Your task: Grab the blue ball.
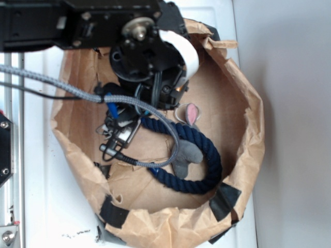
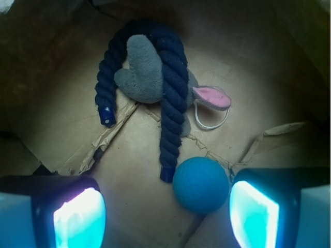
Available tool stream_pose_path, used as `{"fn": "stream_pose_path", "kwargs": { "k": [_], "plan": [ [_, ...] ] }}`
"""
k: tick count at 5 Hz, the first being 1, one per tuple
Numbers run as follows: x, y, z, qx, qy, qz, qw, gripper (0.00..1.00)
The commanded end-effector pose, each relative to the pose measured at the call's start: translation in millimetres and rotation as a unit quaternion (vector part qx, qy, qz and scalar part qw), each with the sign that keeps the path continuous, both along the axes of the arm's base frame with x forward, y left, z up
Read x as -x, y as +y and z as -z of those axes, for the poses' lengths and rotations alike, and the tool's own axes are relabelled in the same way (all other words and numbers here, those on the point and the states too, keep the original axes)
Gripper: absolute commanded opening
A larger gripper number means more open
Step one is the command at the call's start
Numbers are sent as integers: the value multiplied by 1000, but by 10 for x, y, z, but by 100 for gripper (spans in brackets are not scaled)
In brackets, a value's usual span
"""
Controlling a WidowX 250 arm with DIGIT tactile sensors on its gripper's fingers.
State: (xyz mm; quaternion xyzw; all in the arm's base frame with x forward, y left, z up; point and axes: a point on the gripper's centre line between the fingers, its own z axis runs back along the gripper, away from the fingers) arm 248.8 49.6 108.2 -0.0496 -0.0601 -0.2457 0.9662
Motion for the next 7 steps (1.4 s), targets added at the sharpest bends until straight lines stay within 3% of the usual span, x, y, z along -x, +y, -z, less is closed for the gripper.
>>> {"fn": "stream_pose_path", "kwargs": {
  "k": [1, 3, 4, 6, 7],
  "plan": [
    [-53, -26, -105, -7, -26, 8, 1000, 100],
    [-170, 93, 220, -16, -54, 38, 998, 100],
    [-221, 243, 264, -19, -41, 46, 998, 100],
    [-258, 399, 322, -13, -44, 53, 998, 100],
    [-289, 415, 425, -1, -34, 65, 997, 100]
  ]
}}
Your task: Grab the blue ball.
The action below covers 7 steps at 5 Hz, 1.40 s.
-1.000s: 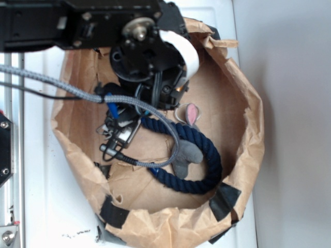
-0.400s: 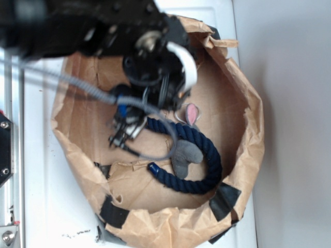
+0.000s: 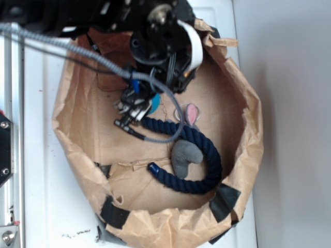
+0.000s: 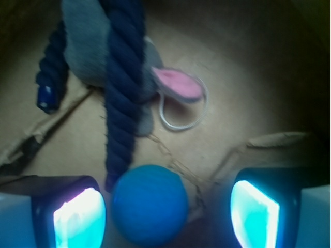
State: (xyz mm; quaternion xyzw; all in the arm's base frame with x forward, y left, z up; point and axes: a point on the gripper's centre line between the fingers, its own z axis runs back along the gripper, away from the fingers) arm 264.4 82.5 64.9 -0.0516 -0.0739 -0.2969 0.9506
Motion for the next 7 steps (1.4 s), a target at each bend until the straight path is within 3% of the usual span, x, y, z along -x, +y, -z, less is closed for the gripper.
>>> {"fn": "stream_pose_path", "kwargs": {
  "k": [1, 2, 3, 4, 7],
  "plan": [
    [-143, 71, 193, -15, -28, 2, 1000, 100],
    [-142, -11, 249, -10, -42, -13, 999, 0],
    [-117, 6, 228, -5, -49, -19, 999, 0],
    [-73, 51, 177, 2, -102, -55, 993, 0],
    [-98, -100, -81, 26, -75, -83, 993, 0]
  ]
}}
